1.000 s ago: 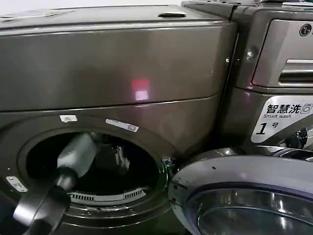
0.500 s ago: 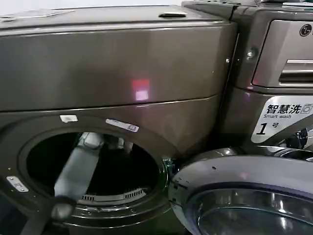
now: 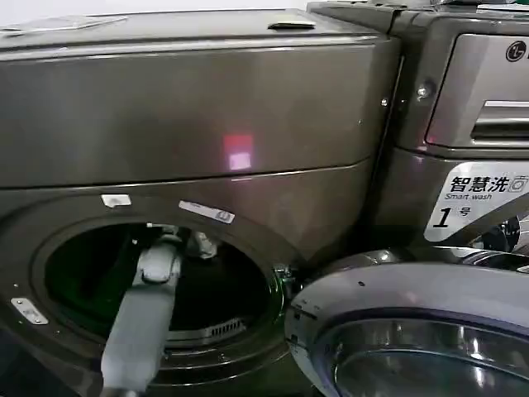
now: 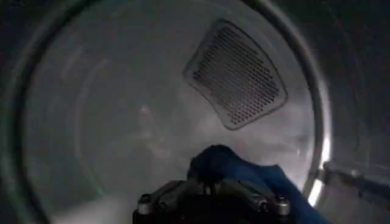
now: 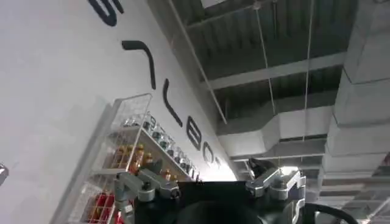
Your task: Grasp the clothes from the dryer.
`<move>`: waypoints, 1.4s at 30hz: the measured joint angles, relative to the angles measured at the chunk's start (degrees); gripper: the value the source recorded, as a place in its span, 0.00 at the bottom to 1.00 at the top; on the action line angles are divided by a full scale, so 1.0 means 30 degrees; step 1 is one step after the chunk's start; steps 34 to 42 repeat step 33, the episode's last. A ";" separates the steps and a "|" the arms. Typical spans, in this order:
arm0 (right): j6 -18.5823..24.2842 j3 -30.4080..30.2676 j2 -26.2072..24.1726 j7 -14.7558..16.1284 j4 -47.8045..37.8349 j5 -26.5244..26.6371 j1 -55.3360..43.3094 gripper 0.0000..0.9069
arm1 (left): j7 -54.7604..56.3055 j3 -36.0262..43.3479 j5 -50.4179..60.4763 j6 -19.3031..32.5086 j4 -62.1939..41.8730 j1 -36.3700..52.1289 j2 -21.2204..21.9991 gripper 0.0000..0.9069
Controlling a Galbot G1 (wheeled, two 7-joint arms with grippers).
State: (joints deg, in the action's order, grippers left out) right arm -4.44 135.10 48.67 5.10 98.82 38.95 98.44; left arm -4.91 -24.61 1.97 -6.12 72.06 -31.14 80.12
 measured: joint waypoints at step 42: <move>-0.0040 0.0595 0.0068 -0.0041 0.0478 0.0481 0.0461 1.00 | 0.1332 -0.0791 -0.0847 -0.0330 0.3913 -0.3001 -0.0201 0.00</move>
